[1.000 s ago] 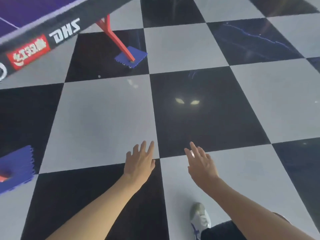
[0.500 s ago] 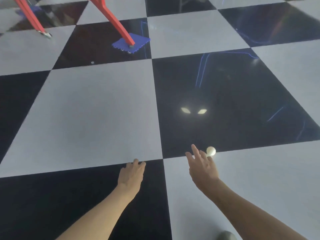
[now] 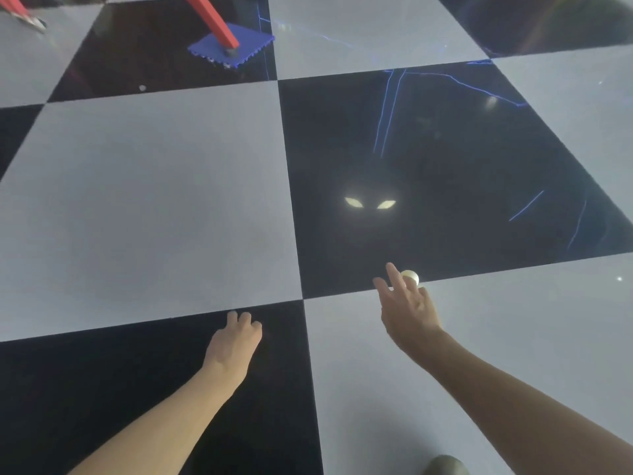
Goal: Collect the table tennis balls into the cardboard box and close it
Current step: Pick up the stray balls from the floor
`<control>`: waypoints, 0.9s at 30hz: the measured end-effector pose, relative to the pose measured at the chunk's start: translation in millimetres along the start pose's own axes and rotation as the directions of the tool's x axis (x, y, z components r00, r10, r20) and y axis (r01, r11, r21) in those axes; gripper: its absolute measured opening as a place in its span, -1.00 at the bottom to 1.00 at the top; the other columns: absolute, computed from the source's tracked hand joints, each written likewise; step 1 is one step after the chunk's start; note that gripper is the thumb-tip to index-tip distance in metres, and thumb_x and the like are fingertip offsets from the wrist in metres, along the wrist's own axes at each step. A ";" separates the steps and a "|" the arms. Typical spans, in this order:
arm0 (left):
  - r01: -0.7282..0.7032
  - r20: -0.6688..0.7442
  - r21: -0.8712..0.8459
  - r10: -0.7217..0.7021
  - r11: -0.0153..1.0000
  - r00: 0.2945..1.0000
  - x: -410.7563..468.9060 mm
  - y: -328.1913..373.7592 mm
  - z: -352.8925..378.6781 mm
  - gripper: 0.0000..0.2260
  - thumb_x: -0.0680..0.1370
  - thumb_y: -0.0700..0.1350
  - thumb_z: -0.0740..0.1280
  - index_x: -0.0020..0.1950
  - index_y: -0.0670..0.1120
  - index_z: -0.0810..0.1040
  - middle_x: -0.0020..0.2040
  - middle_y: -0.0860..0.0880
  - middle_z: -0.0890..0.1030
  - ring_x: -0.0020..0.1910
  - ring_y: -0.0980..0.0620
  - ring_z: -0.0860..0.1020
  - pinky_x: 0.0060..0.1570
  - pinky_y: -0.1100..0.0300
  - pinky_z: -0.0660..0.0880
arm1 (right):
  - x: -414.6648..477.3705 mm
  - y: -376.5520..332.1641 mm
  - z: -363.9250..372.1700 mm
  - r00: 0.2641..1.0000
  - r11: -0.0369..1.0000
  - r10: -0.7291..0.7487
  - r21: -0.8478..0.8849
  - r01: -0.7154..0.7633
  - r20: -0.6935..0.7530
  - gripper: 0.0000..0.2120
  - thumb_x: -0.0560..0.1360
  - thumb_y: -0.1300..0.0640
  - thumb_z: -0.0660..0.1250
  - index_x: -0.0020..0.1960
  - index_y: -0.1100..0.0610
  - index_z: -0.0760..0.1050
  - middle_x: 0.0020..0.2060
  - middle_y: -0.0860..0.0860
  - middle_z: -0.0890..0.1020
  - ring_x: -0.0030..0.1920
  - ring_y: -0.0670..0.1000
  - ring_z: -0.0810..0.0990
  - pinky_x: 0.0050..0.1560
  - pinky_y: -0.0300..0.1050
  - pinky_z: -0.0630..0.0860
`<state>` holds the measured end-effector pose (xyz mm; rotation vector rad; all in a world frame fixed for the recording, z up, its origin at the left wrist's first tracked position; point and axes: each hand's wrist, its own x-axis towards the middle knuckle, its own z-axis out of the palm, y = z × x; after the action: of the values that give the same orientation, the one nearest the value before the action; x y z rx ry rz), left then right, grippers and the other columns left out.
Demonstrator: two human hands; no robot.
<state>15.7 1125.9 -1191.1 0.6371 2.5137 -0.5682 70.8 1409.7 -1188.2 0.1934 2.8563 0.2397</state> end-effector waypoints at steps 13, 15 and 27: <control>-0.186 -0.210 -0.051 0.172 0.981 0.962 8.0 27.4 -28.9 -0.47 0.41 -0.33 0.48 0.32 -0.14 0.36 0.18 -0.12 0.48 0.12 -0.08 0.48 -0.04 0.11 0.52 | 32.7 -1.0 13.7 0.974 0.984 0.113 -0.161 -0.082 0.194 -0.47 0.36 0.24 0.41 0.26 0.09 0.28 0.24 0.10 0.29 0.04 0.10 0.39 -0.23 -0.24 0.40; -0.205 -0.218 -0.054 0.189 0.977 0.958 7.1 29.9 -27.8 -0.49 0.40 -0.34 0.47 0.27 -0.13 0.38 0.15 -0.12 0.49 0.09 -0.08 0.48 -0.03 0.10 0.50 | 31.7 3.1 15.4 0.978 0.978 0.073 -0.206 -0.032 0.194 -0.52 0.37 0.22 0.41 0.23 0.08 0.32 0.13 0.05 0.33 0.03 0.07 0.38 -0.18 -0.26 0.35; -0.175 -0.278 -0.054 0.153 0.983 0.948 -9.3 26.4 -60.2 -0.58 0.41 -0.30 0.44 0.20 -0.11 0.39 0.02 -0.08 0.49 -0.07 -0.05 0.45 -0.15 0.10 0.34 | 20.0 16.4 -25.8 0.981 0.963 0.088 -0.265 -0.040 0.171 -0.64 0.35 0.17 0.39 0.06 -0.03 0.34 -0.12 -0.07 0.34 -0.23 -0.03 0.31 -0.25 -0.20 0.31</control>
<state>16.0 1173.8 -1145.1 0.9409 2.6852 -0.3379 46.4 1425.0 -1165.8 0.2410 2.6079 0.5765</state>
